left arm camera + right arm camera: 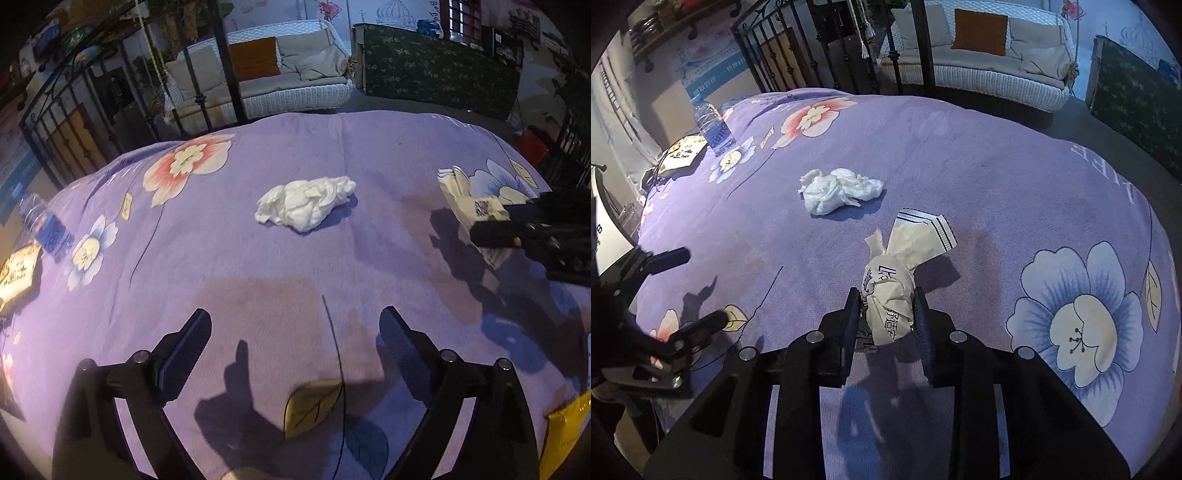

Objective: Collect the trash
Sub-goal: 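Grasp the white crumpled tissue on the bedspread with the left gripper, then carry the tissue and paper wrapper over the bin while opening both grippers to drop them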

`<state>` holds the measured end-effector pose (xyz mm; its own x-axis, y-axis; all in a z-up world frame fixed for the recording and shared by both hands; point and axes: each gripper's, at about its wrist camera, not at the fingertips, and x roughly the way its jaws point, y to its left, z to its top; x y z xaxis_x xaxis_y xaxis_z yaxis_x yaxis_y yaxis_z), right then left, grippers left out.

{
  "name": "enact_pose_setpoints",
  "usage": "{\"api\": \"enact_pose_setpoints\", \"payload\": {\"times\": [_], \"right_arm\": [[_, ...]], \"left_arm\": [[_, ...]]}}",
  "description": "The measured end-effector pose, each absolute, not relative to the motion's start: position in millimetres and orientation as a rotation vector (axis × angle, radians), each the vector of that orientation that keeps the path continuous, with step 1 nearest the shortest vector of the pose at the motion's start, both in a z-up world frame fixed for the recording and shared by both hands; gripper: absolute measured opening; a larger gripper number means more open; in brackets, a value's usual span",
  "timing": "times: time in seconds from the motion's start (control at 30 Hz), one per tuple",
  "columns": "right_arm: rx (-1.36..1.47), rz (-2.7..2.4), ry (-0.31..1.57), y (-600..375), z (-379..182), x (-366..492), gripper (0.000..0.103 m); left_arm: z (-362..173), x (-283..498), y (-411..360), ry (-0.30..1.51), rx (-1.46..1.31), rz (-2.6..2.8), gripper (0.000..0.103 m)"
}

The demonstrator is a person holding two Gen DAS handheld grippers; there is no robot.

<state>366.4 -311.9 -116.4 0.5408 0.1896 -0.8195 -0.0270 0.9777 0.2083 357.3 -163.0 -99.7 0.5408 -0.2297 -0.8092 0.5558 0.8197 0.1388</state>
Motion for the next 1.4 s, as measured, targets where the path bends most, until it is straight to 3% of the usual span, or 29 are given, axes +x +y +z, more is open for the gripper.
{"api": "enact_pose_setpoints", "payload": {"times": [0.07,0.37,0.53,0.63,1.4], "right_arm": [[0.182,0.137,0.987,-315.4,-112.6,359.0,0.030],[0.214,0.145,0.986,-331.8,-110.4,334.2,0.030],[0.247,0.152,0.971,-339.6,-106.7,327.4,0.030],[0.259,0.149,0.960,-341.6,-104.8,325.2,0.030],[0.117,0.191,0.792,-294.8,-34.7,257.4,0.030]], "left_arm": [[-103.7,373.4,-178.3,0.901,0.416,-0.480,0.081],[-116.4,432.2,-220.7,0.938,0.433,-0.477,0.075],[-124.9,449.1,-219.4,0.984,0.374,-0.421,0.042],[-120.4,445.2,-212.5,0.973,0.334,-0.408,0.033],[-24.2,262.3,-83.4,0.722,0.178,-0.438,0.032]]}}
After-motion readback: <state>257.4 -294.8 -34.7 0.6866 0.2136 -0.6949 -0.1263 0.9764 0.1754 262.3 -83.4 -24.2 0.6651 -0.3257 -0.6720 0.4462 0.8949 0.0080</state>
